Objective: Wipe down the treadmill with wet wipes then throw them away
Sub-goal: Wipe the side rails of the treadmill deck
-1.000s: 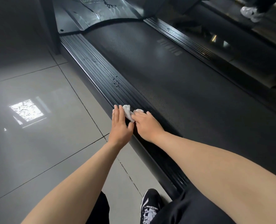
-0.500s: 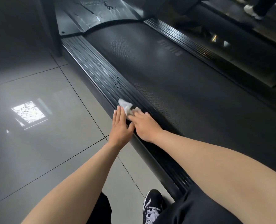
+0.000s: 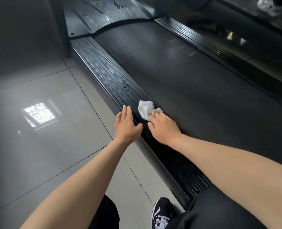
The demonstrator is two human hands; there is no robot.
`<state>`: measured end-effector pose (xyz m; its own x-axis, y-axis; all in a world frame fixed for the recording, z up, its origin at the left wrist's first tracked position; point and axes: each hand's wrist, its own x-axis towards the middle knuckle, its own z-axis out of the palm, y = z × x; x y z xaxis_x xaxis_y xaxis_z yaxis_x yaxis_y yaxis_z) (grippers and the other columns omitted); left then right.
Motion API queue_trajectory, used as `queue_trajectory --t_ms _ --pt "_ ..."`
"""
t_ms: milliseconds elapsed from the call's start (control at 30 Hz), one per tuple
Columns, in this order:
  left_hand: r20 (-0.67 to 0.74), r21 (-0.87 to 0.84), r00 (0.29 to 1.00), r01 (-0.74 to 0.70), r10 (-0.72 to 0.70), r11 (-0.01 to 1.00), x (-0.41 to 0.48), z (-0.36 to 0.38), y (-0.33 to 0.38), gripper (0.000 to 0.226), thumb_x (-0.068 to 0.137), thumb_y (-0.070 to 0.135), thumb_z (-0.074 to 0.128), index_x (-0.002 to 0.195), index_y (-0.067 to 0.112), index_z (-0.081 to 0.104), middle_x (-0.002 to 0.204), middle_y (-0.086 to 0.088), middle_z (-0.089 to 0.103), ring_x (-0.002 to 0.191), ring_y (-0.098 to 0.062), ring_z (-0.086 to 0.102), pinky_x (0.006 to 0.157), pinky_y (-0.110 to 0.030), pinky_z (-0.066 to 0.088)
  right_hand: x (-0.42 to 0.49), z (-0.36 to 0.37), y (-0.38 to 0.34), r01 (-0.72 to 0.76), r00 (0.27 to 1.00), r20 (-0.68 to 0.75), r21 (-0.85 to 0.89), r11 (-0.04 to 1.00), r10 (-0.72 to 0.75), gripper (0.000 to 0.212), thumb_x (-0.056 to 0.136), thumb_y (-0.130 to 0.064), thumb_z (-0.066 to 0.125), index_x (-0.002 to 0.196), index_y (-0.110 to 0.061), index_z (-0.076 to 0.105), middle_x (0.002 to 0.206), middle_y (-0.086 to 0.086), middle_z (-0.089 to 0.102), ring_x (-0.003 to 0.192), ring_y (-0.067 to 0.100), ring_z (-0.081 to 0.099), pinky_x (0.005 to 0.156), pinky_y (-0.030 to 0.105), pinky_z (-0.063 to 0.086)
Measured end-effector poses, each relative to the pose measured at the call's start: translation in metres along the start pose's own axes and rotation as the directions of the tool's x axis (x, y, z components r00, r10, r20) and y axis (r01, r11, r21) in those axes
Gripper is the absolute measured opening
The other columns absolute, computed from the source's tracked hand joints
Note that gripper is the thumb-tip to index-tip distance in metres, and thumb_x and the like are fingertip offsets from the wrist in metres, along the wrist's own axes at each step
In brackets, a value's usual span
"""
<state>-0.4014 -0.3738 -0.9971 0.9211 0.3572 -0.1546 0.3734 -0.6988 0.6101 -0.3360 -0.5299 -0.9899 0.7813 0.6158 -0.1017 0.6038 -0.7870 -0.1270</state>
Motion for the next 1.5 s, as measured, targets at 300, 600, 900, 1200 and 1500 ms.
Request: queue_trajectory --t_ms 300,600,900,1200,1500 --pt "-0.027 -0.042 1.000 0.004 -0.005 0.999 0.013 0.009 -0.008 0.085 0.097 0.042 0.049 0.162 0.019 -0.001 0.169 0.006 -0.016 0.154 -0.012 -0.019 0.124 -0.036 -0.001 0.044 -0.001 0.000 -0.059 0.989 0.140 0.106 0.993 0.044 0.054 0.107 -0.043 0.021 0.160 -0.030 0.014 0.169 0.003 0.000 0.155 0.022 -0.012 0.124 0.052 -0.001" --pt "-0.048 -0.073 0.999 0.000 -0.003 0.997 0.011 0.013 -0.009 0.084 0.098 0.043 0.048 0.163 0.021 -0.002 0.168 0.009 -0.017 0.152 -0.009 -0.021 0.123 -0.031 -0.003 0.054 -0.015 -0.015 -0.157 0.969 0.201 0.058 0.986 0.142 0.058 0.106 -0.050 0.020 0.159 -0.030 0.013 0.169 0.011 0.000 0.154 0.033 -0.009 0.123 0.054 0.001" --pt "-0.079 -0.052 0.996 0.039 -0.043 0.998 -0.006 0.019 0.003 0.078 0.100 0.042 0.038 0.163 0.018 -0.003 0.168 0.004 -0.019 0.154 -0.012 -0.019 0.125 -0.036 0.000 -0.017 -0.020 -0.024 -0.268 0.916 0.228 -0.260 0.928 0.329 0.062 0.106 -0.052 0.023 0.154 -0.013 0.019 0.154 0.032 0.027 0.134 0.049 0.036 0.106 0.054 0.036" --pt "-0.107 -0.113 0.993 -0.055 0.043 0.992 -0.001 0.017 -0.013 0.080 0.102 0.045 0.047 0.163 0.015 0.004 0.169 0.005 -0.011 0.154 -0.010 -0.015 0.122 -0.025 -0.004 0.028 -0.009 -0.023 -0.130 0.968 0.203 -0.101 0.986 0.148 0.049 0.107 -0.041 0.022 0.154 -0.035 0.010 0.167 0.017 0.003 0.150 0.048 0.004 0.118 0.057 0.020" --pt "-0.073 -0.412 0.996 -0.081 0.056 0.908 0.001 0.020 -0.023 0.087 0.099 0.022 0.060 0.163 0.018 0.000 0.169 0.009 -0.012 0.151 0.001 -0.015 0.121 -0.019 -0.002 0.076 -0.013 -0.031 0.090 0.969 0.230 0.025 0.996 -0.093 0.054 0.107 -0.022 0.025 0.159 -0.030 0.012 0.169 -0.002 0.003 0.155 0.026 -0.006 0.118 0.061 0.012"
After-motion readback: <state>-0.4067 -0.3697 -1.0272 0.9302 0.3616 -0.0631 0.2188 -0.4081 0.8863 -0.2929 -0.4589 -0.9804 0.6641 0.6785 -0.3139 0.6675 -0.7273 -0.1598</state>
